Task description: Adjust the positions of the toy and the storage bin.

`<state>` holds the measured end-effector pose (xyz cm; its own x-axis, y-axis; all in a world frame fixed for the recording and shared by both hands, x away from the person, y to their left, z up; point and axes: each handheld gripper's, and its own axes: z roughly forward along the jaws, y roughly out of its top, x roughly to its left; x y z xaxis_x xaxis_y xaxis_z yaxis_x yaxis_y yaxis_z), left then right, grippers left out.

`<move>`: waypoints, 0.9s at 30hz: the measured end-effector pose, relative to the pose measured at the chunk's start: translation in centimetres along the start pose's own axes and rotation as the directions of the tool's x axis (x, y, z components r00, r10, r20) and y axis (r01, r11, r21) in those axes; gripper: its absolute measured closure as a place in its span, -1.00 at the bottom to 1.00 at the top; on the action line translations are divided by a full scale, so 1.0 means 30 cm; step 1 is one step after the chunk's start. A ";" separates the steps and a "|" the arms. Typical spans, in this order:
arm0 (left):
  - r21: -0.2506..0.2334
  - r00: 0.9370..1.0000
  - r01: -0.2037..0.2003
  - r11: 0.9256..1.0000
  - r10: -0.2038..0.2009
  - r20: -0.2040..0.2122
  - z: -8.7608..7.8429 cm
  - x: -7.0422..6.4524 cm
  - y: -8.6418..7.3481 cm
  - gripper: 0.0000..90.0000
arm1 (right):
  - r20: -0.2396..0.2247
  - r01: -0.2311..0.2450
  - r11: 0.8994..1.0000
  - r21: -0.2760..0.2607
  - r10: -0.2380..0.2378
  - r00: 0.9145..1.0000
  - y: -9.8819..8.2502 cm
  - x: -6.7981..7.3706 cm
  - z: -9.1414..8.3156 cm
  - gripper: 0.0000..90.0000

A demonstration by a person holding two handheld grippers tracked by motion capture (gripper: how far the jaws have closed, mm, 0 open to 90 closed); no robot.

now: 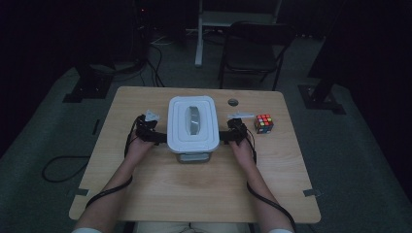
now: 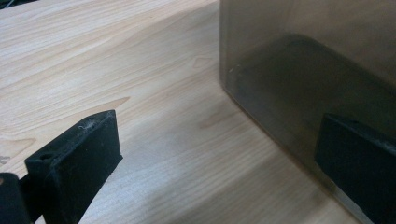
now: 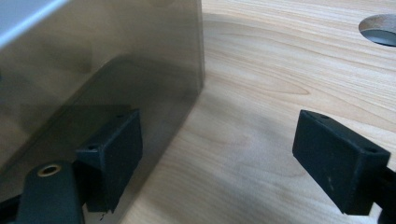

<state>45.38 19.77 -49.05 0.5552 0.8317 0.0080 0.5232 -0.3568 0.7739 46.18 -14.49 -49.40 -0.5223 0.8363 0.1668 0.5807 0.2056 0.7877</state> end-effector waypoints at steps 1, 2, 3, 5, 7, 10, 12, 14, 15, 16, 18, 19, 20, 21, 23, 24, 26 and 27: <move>0.002 1.000 -0.001 1.000 0.001 0.004 -0.003 -0.004 0.000 -0.97 | -0.001 0.001 1.000 0.002 -0.001 1.000 -0.001 0.001 -0.003 -0.65; 0.004 1.000 -0.002 1.000 0.002 0.005 -0.006 -0.007 0.001 -0.97 | -0.011 0.005 1.000 -0.002 -0.005 1.000 -0.003 0.001 -0.007 -0.64; 0.004 1.000 -0.002 1.000 0.002 0.005 -0.006 -0.007 0.001 -0.97 | -0.011 0.005 1.000 -0.002 -0.005 1.000 -0.003 0.001 -0.007 -0.64; 0.009 1.000 -0.016 1.000 0.016 0.004 -0.013 -0.021 0.004 -0.97 | -0.022 0.005 1.000 0.001 -0.005 1.000 -0.009 0.003 -0.020 -0.63; 0.012 1.000 -0.019 1.000 0.019 0.008 -0.015 -0.026 0.004 -0.97 | -0.023 0.007 1.000 0.005 -0.006 1.000 -0.010 0.005 -0.024 -0.62; 0.023 0.999 -0.040 0.999 0.040 0.012 -0.023 -0.050 0.005 -0.97 | -0.022 0.020 1.000 0.010 -0.020 1.000 -0.023 0.006 -0.048 -0.62; 0.021 0.999 -0.047 0.999 0.046 0.007 -0.025 -0.058 0.005 -0.97 | -0.024 0.020 1.000 0.010 -0.019 1.000 -0.028 0.005 -0.054 -0.62; 0.025 0.998 -0.054 0.998 0.054 0.013 -0.029 -0.072 0.003 -0.97 | -0.030 0.014 1.000 0.010 -0.014 0.999 -0.043 0.002 -0.072 -0.61; 0.028 0.998 -0.062 0.998 0.062 0.018 -0.033 -0.085 0.002 -0.97 | -0.035 0.012 1.000 0.010 -0.011 0.999 -0.049 0.001 -0.079 -0.60; 0.028 0.998 -0.062 0.998 0.062 0.018 -0.033 -0.085 0.002 -0.97 | -0.035 0.012 1.000 0.010 -0.011 0.999 -0.049 0.001 -0.079 -0.60; 0.032 0.997 -0.076 0.997 0.075 0.024 -0.039 -0.107 0.002 -0.97 | -0.032 0.021 1.000 0.010 -0.021 0.999 -0.061 0.001 -0.099 -0.60; 0.032 0.997 -0.076 0.997 0.075 0.024 -0.039 -0.107 0.002 -0.97 | -0.032 0.021 1.000 0.010 -0.021 0.999 -0.061 0.001 -0.099 -0.60; 0.036 0.996 -0.080 0.996 0.079 0.032 -0.042 -0.119 0.001 -0.97 | -0.017 0.036 0.999 0.006 -0.036 0.999 -0.070 0.004 -0.114 -0.60; 0.036 0.996 -0.080 0.996 0.079 0.032 -0.042 -0.119 0.001 -0.97 | -0.017 0.036 0.999 0.006 -0.036 0.999 -0.070 0.004 -0.114 -0.60; 0.035 0.996 -0.084 0.996 0.083 0.037 -0.045 -0.132 -0.002 -0.97 | -0.018 0.030 1.000 0.002 -0.030 0.999 -0.089 0.005 -0.137 -0.60; 0.036 0.996 -0.082 0.996 0.081 0.043 -0.047 -0.139 -0.004 -0.97 | -0.018 0.030 1.000 0.002 -0.030 0.999 -0.089 0.005 -0.137 -0.60; 0.031 0.996 -0.076 0.997 0.075 0.055 -0.048 -0.150 -0.009 -0.97 | -0.016 0.024 1.000 0.000 -0.024 1.000 -0.102 0.004 -0.154 -0.60; 0.030 0.996 -0.071 0.997 0.069 0.061 -0.048 -0.156 -0.012 -0.97 | -0.012 0.028 1.000 -0.007 -0.028 1.000 -0.119 0.003 -0.173 -0.60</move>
<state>41.68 16.61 -48.45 0.6286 0.7774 0.0225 0.5019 -0.4276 0.7519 40.82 -17.79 -49.11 -0.5458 0.8241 0.1512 0.5611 0.2255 0.7965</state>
